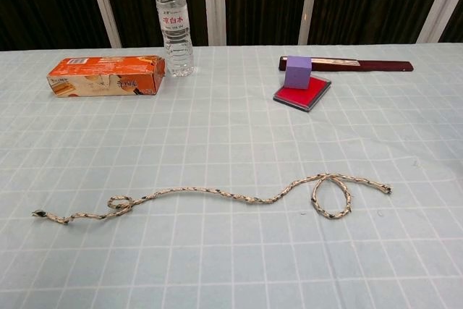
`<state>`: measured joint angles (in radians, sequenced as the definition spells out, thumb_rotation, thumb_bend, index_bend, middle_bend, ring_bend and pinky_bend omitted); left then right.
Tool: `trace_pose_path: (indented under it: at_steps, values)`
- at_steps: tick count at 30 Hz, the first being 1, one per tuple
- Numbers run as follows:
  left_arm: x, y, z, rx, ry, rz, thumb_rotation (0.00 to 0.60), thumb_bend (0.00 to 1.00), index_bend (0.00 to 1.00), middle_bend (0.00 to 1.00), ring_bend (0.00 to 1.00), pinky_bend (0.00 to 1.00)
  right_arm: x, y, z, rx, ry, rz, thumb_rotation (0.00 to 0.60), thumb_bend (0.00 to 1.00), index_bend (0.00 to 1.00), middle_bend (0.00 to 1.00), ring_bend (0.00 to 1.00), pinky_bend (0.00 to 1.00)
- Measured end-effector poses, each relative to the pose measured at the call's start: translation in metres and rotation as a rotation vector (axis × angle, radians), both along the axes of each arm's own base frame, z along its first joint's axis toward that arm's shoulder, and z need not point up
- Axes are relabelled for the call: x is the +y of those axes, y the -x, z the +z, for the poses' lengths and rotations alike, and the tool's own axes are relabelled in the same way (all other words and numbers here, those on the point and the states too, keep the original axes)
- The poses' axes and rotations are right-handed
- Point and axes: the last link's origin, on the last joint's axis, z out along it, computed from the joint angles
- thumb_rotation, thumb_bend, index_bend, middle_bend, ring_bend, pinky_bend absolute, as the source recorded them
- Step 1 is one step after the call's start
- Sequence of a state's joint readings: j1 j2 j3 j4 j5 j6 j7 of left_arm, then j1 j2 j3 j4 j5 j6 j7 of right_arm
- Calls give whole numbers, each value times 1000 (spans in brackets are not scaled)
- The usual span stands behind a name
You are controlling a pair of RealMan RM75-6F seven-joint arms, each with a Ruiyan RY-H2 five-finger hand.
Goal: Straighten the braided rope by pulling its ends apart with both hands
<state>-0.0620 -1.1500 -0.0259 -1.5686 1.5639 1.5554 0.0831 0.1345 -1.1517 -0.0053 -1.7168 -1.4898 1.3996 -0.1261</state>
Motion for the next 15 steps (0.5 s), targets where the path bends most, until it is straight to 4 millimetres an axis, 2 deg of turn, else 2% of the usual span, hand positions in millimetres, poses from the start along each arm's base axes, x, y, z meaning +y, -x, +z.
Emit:
trace_pose_path:
  at_steps: [15]
  values:
    - [-2,1,4,-27,-5,16,600,0,0,0,0,0,0,-8,-8,-61,-27,-7,600,311,0,0,0,0]
